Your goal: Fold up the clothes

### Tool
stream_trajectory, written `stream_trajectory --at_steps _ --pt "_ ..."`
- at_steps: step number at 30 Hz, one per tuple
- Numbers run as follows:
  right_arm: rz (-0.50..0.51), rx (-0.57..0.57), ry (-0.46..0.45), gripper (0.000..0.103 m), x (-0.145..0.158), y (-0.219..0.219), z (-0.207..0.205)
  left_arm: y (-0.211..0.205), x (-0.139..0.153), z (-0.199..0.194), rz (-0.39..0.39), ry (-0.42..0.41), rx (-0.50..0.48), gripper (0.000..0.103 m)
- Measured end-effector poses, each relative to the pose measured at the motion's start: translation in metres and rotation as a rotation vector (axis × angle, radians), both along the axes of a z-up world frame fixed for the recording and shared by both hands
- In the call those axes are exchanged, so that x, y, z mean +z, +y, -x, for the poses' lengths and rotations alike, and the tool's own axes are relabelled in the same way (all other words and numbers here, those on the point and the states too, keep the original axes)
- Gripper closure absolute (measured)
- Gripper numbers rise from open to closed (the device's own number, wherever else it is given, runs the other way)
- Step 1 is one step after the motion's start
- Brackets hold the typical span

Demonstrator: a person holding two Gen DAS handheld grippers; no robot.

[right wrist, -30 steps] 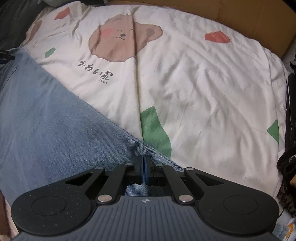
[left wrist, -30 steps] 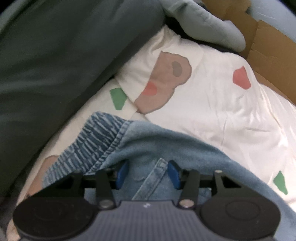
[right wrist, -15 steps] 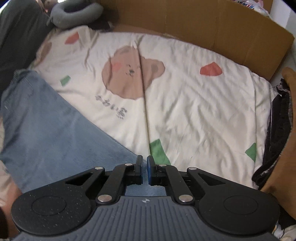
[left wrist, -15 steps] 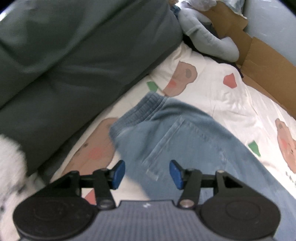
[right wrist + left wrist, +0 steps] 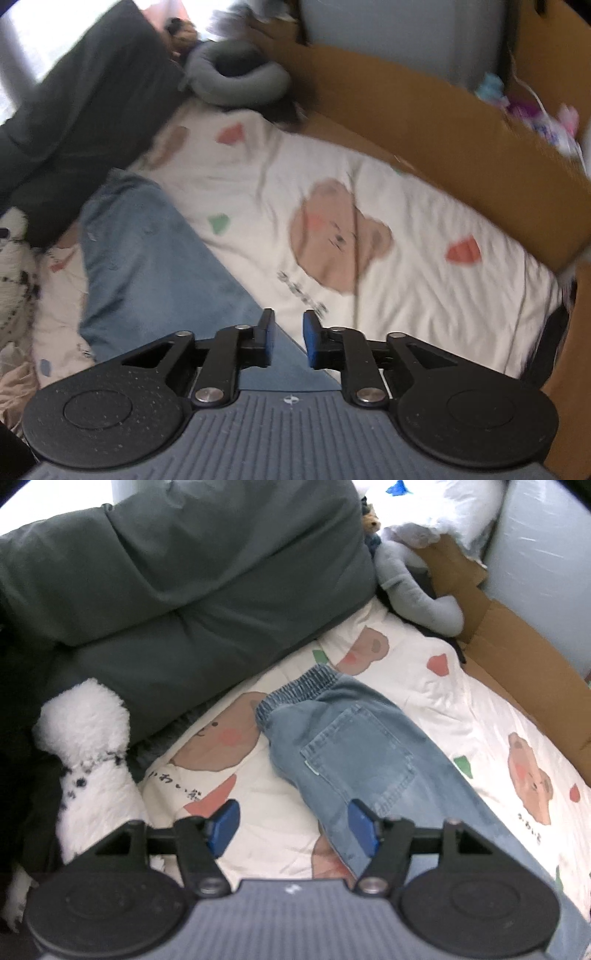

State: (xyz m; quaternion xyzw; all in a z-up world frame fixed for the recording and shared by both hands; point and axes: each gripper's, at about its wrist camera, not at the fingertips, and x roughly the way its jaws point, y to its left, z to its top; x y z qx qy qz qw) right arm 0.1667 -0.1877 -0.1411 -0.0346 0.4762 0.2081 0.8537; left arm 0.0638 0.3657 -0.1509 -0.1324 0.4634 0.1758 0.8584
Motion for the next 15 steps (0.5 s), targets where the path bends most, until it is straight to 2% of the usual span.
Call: stream_trajectory --at_steps 7,11,15 --pt "0.024 0.134 -0.013 0.079 0.047 0.04 -0.004 -0.023 -0.019 0.029 0.003 -0.03 -0.054 0.035" --pt "0.084 0.202 -0.014 0.077 0.073 0.064 -0.012 -0.039 -0.03 0.045 0.024 -0.046 -0.084 0.034" --pt "0.105 0.227 -0.019 0.076 0.082 0.087 -0.019 -0.051 -0.052 0.059 0.078 -0.027 -0.106 0.042"
